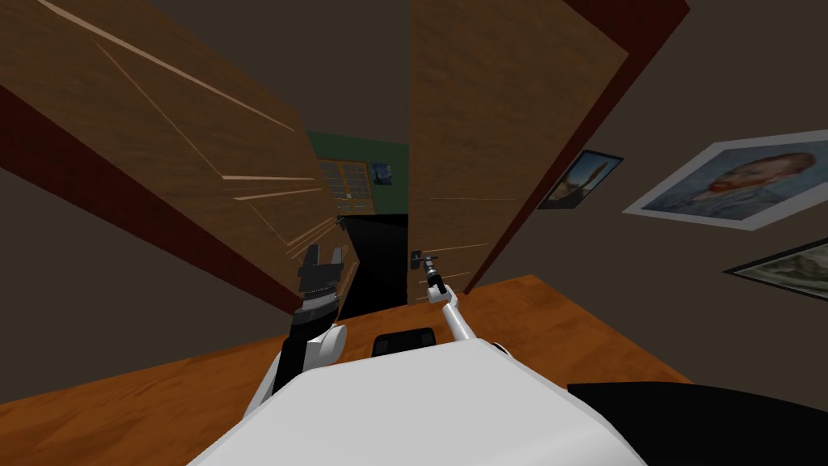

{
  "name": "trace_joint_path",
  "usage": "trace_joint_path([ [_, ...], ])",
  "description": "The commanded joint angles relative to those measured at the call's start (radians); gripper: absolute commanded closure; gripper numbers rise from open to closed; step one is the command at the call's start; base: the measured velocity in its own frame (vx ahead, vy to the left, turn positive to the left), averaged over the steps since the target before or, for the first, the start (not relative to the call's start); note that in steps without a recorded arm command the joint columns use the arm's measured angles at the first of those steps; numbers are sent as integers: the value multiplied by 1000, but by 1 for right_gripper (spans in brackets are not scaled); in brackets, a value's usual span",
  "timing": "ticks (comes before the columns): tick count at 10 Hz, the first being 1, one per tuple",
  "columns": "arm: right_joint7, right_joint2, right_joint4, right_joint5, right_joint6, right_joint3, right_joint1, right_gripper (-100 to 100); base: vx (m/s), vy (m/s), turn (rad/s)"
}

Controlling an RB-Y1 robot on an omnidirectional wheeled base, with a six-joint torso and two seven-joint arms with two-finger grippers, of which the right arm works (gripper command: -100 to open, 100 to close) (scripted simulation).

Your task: Push the door open

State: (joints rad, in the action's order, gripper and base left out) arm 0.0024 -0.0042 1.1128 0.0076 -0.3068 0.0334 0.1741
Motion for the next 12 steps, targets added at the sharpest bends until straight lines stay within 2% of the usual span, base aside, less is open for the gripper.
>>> trace_joint_path([
  [1,1,0,-3,1,2,1,-5,100,-13,-4,13],
  [4,1,0,-3,1,2,1,-5,100,0,0,0],
  [5,2,-9,-2,-2,1,-11,2,100,106,46,-27],
  [10,9,-30,-6,-8,1,-47,4,100,169,75,-44],
  [12,14,-40,-9,-13,0,-72,6,100,194,88,-60],
])
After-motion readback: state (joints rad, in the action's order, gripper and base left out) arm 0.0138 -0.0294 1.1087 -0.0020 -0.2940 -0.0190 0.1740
